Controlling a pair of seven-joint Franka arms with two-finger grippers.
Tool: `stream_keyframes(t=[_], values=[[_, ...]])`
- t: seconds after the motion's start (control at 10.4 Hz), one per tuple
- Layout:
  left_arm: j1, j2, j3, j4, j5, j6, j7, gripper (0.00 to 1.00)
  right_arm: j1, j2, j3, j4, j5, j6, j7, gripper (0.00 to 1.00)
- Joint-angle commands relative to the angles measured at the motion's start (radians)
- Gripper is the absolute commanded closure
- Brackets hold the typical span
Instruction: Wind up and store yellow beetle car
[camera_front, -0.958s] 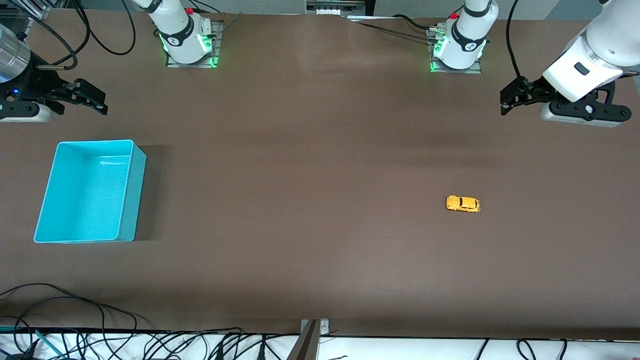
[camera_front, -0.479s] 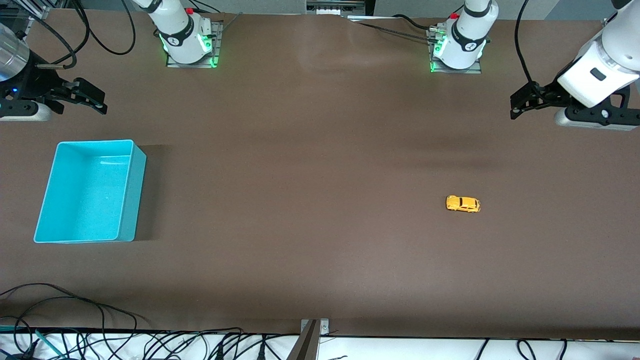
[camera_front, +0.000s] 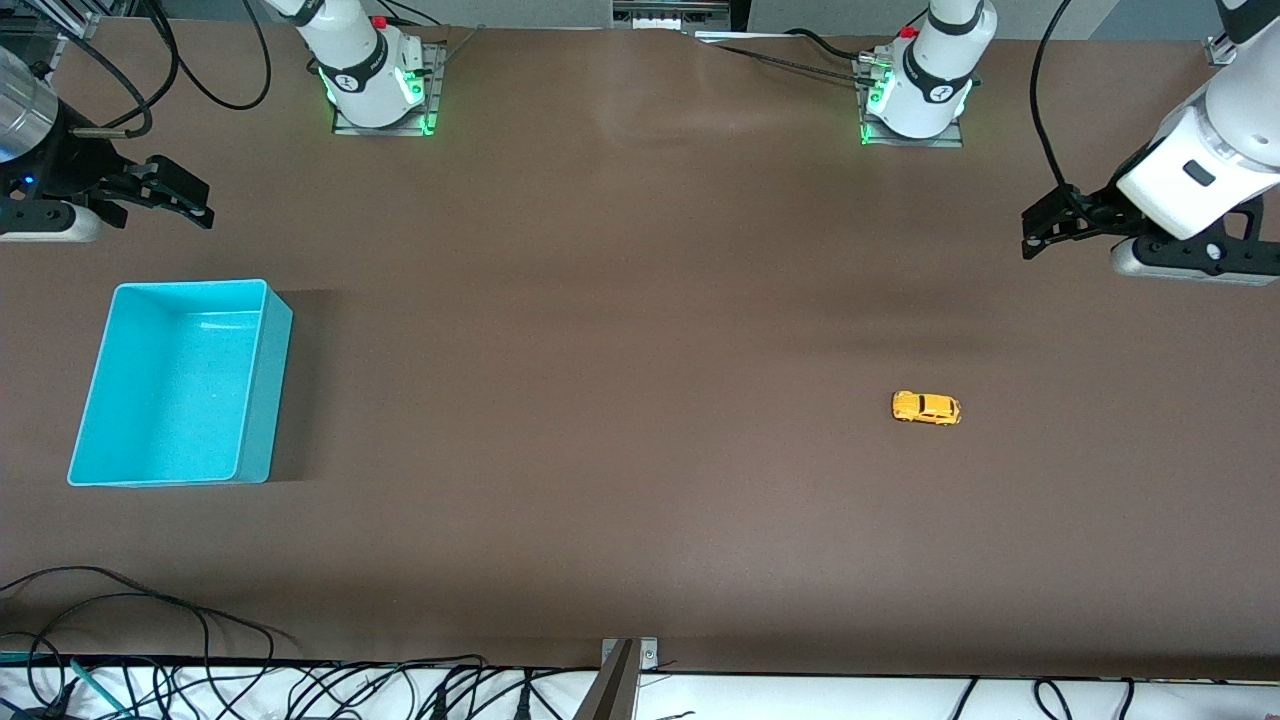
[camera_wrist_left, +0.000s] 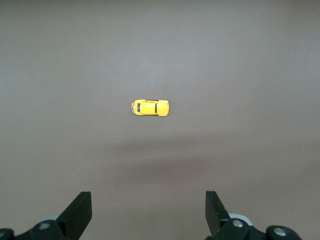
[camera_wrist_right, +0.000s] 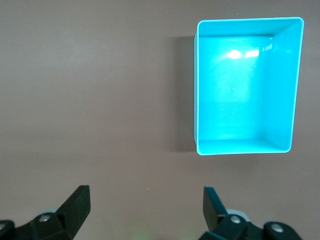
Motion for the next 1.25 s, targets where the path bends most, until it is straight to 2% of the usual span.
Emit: stream_keyframes(t=[0.0,1.15], values=[[0.001,0.0,-0.012,0.028,0.024,-0.038,0.006,0.0,0.003,-0.019,-0.005,-0.02,-0.005,0.01,0.009,0.0],[0.0,0.009,-0.009,0.025,0.024,-0.057,0.009,0.0,0.003,-0.016,-0.002,-0.023,-0.005,0.004,0.009,0.0]])
